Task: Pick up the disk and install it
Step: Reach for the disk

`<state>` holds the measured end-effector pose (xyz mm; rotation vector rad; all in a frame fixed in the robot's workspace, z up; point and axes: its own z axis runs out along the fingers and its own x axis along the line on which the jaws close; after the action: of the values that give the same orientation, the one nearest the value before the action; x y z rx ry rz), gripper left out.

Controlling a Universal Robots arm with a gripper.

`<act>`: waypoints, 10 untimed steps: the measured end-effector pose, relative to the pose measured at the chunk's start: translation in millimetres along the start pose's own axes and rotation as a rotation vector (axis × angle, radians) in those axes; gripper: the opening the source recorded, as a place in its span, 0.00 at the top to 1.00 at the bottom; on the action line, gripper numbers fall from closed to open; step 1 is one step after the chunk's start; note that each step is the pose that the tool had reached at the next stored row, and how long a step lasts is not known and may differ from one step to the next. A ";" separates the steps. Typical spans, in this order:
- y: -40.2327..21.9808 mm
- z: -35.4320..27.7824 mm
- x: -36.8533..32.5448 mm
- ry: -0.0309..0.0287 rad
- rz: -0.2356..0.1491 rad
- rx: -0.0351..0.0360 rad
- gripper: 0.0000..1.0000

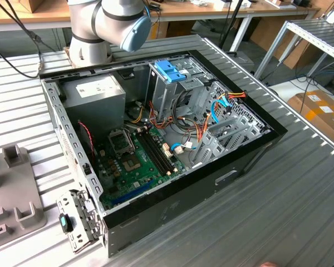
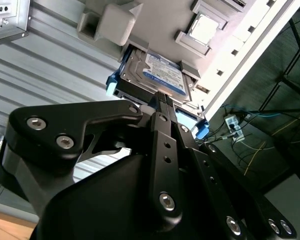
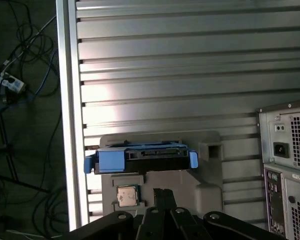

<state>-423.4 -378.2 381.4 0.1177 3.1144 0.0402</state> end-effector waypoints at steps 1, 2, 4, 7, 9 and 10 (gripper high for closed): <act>-0.1 0.0 2.0 0.0000 0.000 0.0000 0.89; -0.3 0.0 4.0 0.0001 0.000 0.0001 0.89; -0.5 0.0 7.5 0.0001 0.000 0.0002 0.89; -0.9 0.1 11.7 0.0002 0.000 0.0003 0.89; -1.0 0.1 12.4 0.0001 0.000 0.0004 0.89; -0.9 0.1 12.5 0.0001 0.000 0.0003 0.89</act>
<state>-435.9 -378.2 381.0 0.1175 3.1146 0.0397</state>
